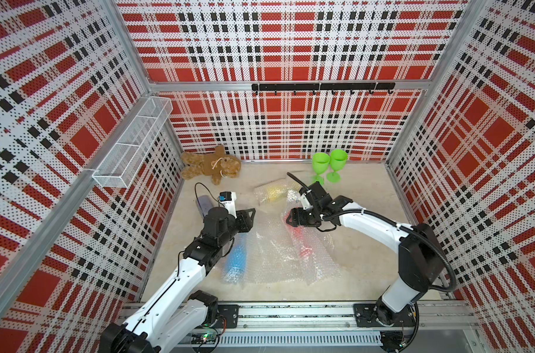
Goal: Unpack wine glasses from bubble wrap
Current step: Place the bubble wrap at the center of the board, then adjust the bubble wrap on the bubble wrap.
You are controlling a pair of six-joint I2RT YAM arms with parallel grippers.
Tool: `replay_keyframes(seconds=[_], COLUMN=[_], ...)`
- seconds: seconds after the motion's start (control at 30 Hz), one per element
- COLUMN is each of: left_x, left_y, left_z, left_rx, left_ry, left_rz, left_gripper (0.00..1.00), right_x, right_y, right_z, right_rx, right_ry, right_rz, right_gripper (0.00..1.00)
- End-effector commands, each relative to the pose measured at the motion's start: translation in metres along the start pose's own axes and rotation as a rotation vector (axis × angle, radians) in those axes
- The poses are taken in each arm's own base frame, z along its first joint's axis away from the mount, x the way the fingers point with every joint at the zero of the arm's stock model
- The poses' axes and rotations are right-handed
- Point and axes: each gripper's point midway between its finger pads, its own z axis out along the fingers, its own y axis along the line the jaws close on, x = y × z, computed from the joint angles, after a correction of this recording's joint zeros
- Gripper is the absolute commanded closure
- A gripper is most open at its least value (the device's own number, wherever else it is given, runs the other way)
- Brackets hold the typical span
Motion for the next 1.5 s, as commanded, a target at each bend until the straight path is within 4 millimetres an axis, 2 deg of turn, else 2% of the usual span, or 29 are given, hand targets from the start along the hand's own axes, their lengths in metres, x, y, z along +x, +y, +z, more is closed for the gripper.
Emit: replay_keyframes(seconds=[0.0, 0.13, 0.23, 0.37, 0.47, 0.63, 0.77, 0.83, 1.0, 1.13, 1.27, 1.47], left_x=[-0.006, -0.006, -0.005, -0.004, -0.004, -0.001, 0.001, 0.005, 0.031, 0.041, 0.035, 0.033], left_y=[0.002, 0.002, 0.003, 0.003, 0.004, -0.001, -0.016, -0.027, -0.043, -0.043, -0.044, -0.036], left_z=[0.000, 0.000, 0.001, 0.002, 0.002, 0.006, 0.010, 0.013, 0.025, 0.029, 0.026, 0.023], left_rx=[-0.016, -0.015, -0.018, -0.019, -0.025, -0.022, 0.006, 0.027, 0.044, 0.048, 0.046, 0.020], left_ry=[-0.015, -0.013, -0.011, -0.006, -0.005, 0.024, 0.066, 0.086, 0.145, 0.164, 0.145, 0.137], left_rz=[0.003, 0.004, 0.004, 0.003, 0.004, 0.019, 0.018, 0.019, 0.041, 0.029, 0.036, 0.048], left_gripper=[0.51, 0.51, 0.51, 0.51, 0.51, 0.51, 0.51, 0.51, 0.51, 0.51, 0.51, 0.51], right_x=[-0.017, -0.015, -0.017, -0.022, -0.020, -0.005, 0.013, 0.016, 0.018, 0.013, 0.019, 0.057], right_y=[0.009, -0.010, -0.015, -0.011, -0.006, 0.000, -0.007, -0.012, -0.019, -0.024, -0.016, -0.023], right_z=[0.019, 0.042, 0.044, 0.025, 0.004, -0.023, -0.033, -0.037, -0.033, -0.032, -0.036, -0.040], right_rx=[-0.005, 0.065, 0.084, 0.092, 0.077, 0.041, 0.059, 0.077, 0.099, 0.126, 0.087, 0.179], right_ry=[-0.061, -0.059, -0.076, -0.105, -0.125, -0.099, -0.044, -0.046, -0.049, -0.080, -0.044, 0.102], right_rz=[0.040, 0.074, 0.075, 0.014, -0.054, -0.165, -0.230, -0.244, -0.274, -0.259, -0.289, -0.388], right_gripper=[0.45, 0.40, 0.25, 0.10, 0.07, 0.07, 0.06, 0.05, 0.02, 0.00, 0.01, 0.11])
